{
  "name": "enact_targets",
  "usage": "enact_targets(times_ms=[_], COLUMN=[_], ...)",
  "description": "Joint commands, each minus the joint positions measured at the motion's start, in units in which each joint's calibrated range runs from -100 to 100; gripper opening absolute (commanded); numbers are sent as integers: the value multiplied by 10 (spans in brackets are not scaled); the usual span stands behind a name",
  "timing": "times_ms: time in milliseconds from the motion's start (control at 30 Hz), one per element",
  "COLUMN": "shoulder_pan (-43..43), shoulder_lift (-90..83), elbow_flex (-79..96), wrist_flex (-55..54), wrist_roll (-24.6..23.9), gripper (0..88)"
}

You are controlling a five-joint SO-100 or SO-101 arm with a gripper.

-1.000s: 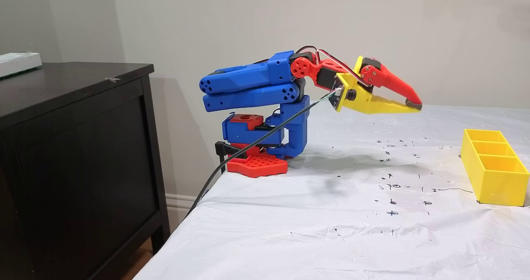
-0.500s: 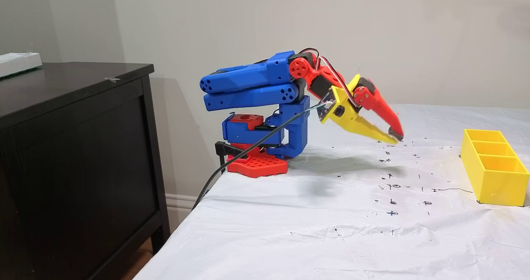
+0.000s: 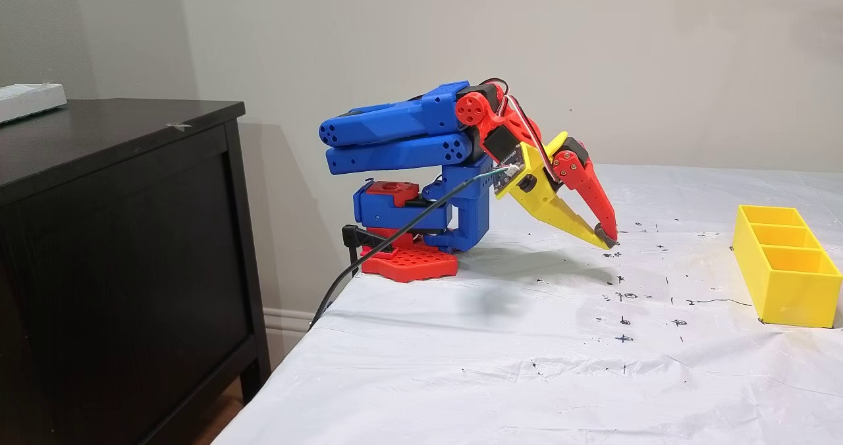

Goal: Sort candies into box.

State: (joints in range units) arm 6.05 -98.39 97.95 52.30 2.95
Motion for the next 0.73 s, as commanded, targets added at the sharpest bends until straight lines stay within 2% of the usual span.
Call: enact_targets(times_ms=[0, 133, 700], shoulder_pan=[7, 6, 5], shoulder_lift=[-6, -6, -6], elbow_flex=[6, 6, 6], wrist_flex=[-7, -7, -7], wrist_roll=[-5, -4, -3], gripper=[29, 2, 2])
